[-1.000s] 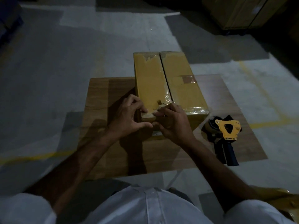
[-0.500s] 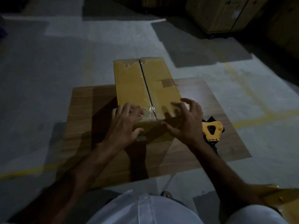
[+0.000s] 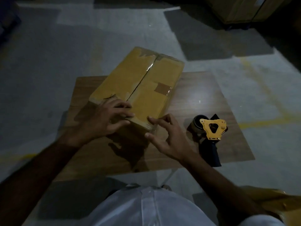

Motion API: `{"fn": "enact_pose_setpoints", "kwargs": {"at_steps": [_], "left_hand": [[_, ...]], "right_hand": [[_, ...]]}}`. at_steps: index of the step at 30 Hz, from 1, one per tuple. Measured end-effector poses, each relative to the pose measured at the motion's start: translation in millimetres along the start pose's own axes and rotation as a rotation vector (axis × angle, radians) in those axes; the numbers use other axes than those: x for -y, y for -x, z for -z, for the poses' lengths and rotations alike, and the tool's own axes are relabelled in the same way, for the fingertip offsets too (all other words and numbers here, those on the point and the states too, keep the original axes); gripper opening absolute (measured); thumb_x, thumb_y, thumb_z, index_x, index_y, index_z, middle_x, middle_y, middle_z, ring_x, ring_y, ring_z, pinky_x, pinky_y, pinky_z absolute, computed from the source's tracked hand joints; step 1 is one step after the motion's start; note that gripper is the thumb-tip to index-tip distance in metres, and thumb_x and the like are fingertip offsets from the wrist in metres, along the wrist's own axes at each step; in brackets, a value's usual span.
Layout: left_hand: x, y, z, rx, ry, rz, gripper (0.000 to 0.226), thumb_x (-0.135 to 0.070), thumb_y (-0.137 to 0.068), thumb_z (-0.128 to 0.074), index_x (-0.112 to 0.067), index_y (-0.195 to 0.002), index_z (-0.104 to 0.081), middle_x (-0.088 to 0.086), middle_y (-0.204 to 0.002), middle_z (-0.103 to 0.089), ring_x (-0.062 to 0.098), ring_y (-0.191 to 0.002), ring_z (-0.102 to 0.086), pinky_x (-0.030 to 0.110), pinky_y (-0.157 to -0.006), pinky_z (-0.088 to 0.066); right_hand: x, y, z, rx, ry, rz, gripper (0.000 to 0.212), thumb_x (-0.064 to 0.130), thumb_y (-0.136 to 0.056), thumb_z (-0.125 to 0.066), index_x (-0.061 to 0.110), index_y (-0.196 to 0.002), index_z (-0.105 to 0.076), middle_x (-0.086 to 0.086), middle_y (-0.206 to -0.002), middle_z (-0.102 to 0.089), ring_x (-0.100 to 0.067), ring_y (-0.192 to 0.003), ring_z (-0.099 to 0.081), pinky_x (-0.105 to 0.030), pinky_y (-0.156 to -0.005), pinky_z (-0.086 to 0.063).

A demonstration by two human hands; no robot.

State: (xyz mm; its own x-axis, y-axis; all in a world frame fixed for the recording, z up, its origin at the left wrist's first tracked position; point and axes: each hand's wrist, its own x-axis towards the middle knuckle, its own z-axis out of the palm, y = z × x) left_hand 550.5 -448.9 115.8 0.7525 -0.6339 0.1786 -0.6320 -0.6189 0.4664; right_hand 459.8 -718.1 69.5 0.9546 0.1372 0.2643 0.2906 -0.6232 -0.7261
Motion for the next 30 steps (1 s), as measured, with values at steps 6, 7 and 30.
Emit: {"fn": "enact_pose_setpoints", "kwargs": {"at_steps": [6, 7, 30], "left_hand": [[-21.8, 2.4, -29.9, -0.077, 0.163, -0.012, 0.030, -0.046, -0.085, -0.080, -0.022, -0.104, -0.078, -0.006, -0.127, -0.061, 0.013, -0.122, -0.051, 0.031, -0.103, -0.044], [-20.8, 2.2, -31.4, -0.086, 0.167, -0.007, 0.031, -0.047, -0.085, -0.079, -0.022, -0.103, -0.078, -0.006, -0.126, -0.061, 0.013, -0.122, -0.051, 0.033, -0.103, -0.045], [-78.0, 35.0, -58.7, -0.284, 0.225, 0.248, 0.022, -0.017, -0.091, -0.074, -0.012, -0.112, -0.078, 0.010, -0.131, -0.056, 0.022, -0.134, -0.048, 0.044, -0.111, -0.044]], "right_hand": [[-12.8, -24.9, 13.8, 0.151, -0.134, 0.119, 0.033, 0.024, -0.094, -0.078, 0.017, -0.126, -0.075, 0.000, -0.096, -0.060, -0.014, -0.088, -0.062, -0.038, -0.074, -0.054], [-13.1, -26.5, 14.0, 0.162, -0.129, 0.135, 0.033, 0.023, -0.093, -0.079, 0.017, -0.126, -0.075, 0.001, -0.094, -0.061, -0.013, -0.086, -0.063, -0.038, -0.073, -0.054], [-38.8, -44.3, 8.5, 0.112, 0.092, 0.467, 0.034, 0.039, -0.091, -0.079, 0.014, -0.113, -0.076, -0.002, -0.090, -0.065, -0.016, -0.080, -0.056, -0.026, -0.068, -0.040]]}}
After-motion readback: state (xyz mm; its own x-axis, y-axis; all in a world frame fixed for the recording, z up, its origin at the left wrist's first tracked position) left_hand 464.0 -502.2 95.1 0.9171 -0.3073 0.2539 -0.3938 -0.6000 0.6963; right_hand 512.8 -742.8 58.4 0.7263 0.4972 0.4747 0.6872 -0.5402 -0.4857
